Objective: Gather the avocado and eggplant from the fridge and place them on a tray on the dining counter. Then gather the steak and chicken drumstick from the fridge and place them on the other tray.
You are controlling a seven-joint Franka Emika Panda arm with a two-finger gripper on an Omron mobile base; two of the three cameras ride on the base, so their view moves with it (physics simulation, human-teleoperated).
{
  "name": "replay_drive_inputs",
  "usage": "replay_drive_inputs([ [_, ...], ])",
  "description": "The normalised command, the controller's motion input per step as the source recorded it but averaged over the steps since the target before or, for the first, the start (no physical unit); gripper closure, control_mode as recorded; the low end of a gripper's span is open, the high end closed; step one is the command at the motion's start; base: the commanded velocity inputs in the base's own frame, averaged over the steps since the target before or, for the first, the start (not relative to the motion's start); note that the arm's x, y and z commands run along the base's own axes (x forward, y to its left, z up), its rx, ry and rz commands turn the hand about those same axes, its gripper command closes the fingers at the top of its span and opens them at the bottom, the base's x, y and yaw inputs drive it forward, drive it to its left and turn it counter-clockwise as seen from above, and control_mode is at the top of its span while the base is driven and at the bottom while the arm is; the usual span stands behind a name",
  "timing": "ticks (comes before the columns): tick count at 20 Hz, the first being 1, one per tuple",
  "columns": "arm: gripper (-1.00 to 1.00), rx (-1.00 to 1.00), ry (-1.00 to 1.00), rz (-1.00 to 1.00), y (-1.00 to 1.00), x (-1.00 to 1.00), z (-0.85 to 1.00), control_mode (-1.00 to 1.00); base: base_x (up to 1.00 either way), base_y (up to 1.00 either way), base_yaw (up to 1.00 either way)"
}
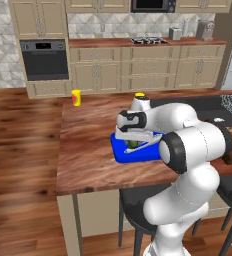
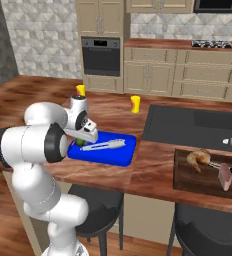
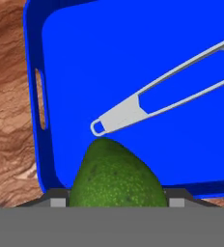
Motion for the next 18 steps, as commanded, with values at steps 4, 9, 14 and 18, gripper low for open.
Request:
replay_drive_inputs([
  [4, 1.00, 0.00, 0.00, 0.00, 0.03, 0.20, -0.27, -1.00, 0.00, 0.00, 0.00],
  [9, 1.00, 0.00, 0.00, 0.00, 0.03, 0.23, -0.26, -1.00, 0.00, 0.00, 0.00],
  [14, 1.00, 0.00, 0.00, 0.00, 0.04, 0.23, -0.23, -1.00, 0.00, 0.00, 0.00],
  [18, 1.00, 0.00, 0.00, 0.00, 0.04, 0.20, -0.24, -1.00, 0.00, 0.00, 0.00],
])
